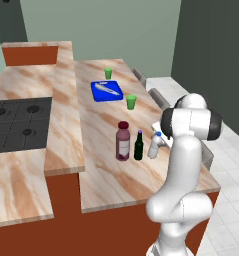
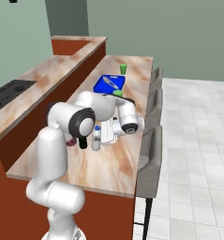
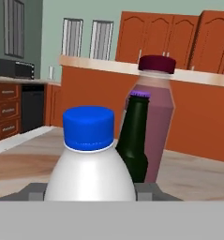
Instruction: Place the drinks on the dining counter in a tight cluster.
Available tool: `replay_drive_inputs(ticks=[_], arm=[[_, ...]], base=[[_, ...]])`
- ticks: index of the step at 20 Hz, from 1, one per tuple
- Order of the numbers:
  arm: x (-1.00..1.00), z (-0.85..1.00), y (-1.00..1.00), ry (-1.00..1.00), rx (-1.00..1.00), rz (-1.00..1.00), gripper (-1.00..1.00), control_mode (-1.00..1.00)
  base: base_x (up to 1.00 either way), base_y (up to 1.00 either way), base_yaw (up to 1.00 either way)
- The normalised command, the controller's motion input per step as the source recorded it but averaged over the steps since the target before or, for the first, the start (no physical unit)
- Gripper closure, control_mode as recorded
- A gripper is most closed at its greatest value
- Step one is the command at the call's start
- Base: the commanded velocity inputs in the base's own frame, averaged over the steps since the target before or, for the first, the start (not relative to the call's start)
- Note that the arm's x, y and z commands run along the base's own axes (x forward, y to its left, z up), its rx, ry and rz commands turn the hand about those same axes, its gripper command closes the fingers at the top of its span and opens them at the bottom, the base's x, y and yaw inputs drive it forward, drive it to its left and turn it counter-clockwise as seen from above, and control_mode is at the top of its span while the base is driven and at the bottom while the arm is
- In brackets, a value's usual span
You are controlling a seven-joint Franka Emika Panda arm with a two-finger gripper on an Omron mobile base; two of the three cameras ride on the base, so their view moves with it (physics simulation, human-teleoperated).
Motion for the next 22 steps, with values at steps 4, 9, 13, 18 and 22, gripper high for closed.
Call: replay_drive_inputs(ticks=[4, 9, 13, 18, 22], arm=[[0.19, -0.22, 0.0, 0.0, 0.0, 0.0, 1.0, -1.0], [0.13, -0.23, 0.01, 0.0, 0.0, 0.0, 1.0, -1.0], [0.06, -0.25, 0.04, 0.0, 0.0, -0.02, 1.0, -1.0], [0.03, -0.27, 0.09, 0.0, -0.01, -0.02, 1.0, -1.0], [0.02, -0.27, 0.12, 0.0, -0.03, -0.03, 1.0, -1.0]], base=[[0.0, 0.0, 0.0], [0.0, 0.0, 0.0], [0.0, 0.0, 0.0], [0.0, 0.0, 0.0], [0.0, 0.0, 0.0]])
